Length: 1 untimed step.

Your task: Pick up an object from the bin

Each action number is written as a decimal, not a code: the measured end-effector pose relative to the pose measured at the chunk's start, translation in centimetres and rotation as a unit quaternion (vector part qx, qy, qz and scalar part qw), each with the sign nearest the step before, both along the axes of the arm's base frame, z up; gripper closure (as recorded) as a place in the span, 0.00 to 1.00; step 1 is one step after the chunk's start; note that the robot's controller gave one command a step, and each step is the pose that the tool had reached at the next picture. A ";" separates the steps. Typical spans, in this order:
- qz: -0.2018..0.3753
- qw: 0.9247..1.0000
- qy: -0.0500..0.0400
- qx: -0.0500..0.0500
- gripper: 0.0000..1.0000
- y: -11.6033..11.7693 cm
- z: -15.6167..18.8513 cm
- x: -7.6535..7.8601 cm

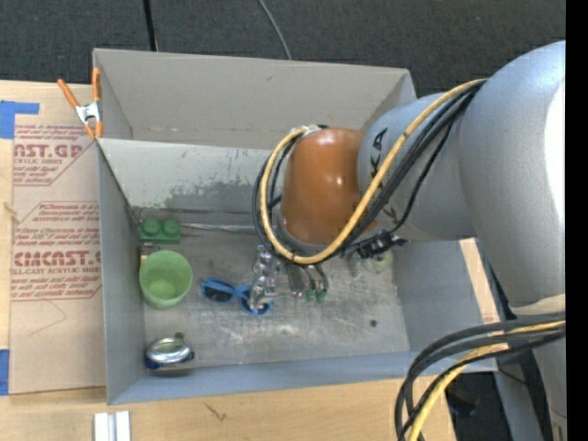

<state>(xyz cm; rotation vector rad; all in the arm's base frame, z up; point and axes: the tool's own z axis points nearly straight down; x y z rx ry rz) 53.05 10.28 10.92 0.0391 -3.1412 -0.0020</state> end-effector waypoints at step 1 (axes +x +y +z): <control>0.130 0.992 -0.004 0.000 1.00 0.5 12.3 0.7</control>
Offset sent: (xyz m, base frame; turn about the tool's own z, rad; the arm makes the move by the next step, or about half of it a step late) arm 0.0056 0.0039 0.1205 -0.2584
